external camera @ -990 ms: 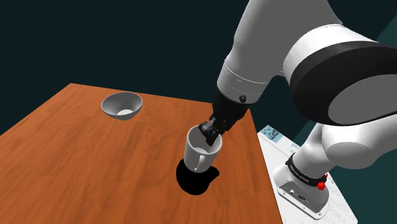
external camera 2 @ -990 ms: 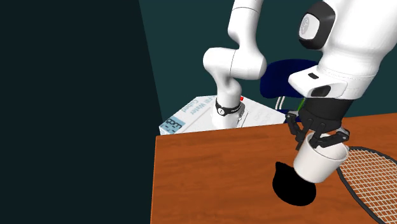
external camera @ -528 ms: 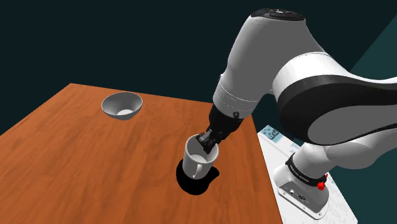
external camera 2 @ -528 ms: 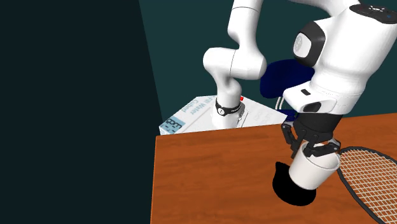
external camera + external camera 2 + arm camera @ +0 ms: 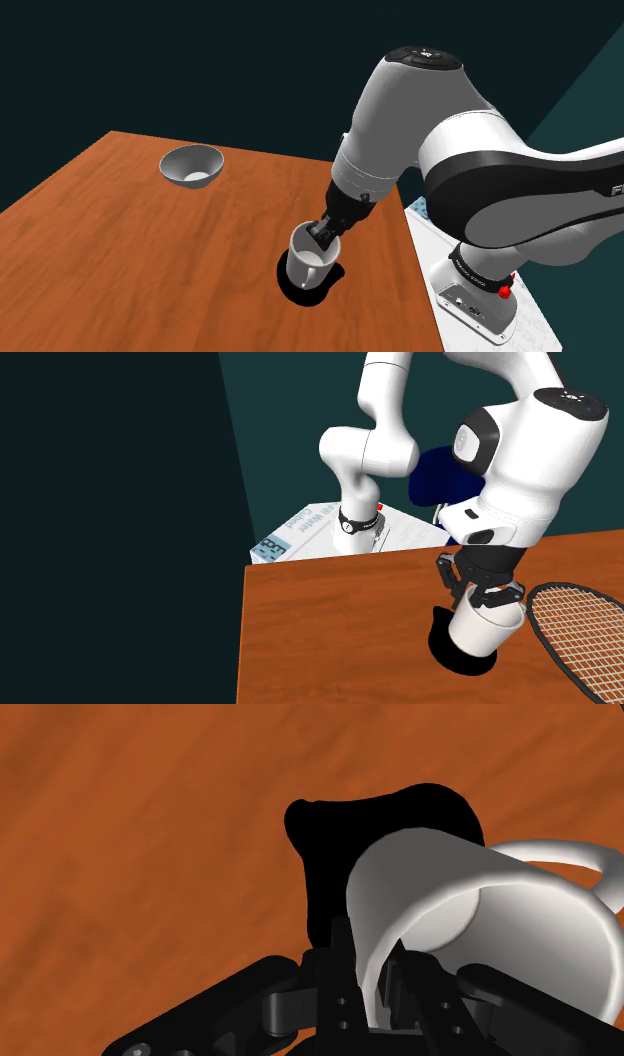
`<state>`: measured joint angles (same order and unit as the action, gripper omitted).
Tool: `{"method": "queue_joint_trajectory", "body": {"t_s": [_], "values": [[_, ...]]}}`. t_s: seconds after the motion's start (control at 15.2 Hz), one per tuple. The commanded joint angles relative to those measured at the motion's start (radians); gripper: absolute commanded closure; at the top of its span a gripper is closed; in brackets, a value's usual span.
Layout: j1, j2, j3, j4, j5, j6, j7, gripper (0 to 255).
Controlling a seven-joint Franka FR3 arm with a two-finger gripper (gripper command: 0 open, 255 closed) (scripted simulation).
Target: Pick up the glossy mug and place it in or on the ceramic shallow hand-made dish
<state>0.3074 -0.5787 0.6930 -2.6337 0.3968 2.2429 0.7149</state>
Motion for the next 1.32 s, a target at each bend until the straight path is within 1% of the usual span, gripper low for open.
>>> {"method": "queue_joint_trajectory", "body": {"t_s": [0.0,0.2,0.26,0.59,0.86,1.25], "values": [[0.0,0.001,0.0,0.0,0.0,0.001,0.0,255],[0.0,0.001,0.0,0.0,0.0,0.001,0.0,255],[0.0,0.001,0.0,0.0,0.0,0.001,0.0,0],[0.0,0.001,0.0,0.0,0.0,0.001,0.0,0],[0.015,-0.081,-0.06,0.071,-0.016,-0.153,-0.004,0],[0.016,-0.081,-0.06,0.071,-0.016,-0.153,-0.004,0]]}}
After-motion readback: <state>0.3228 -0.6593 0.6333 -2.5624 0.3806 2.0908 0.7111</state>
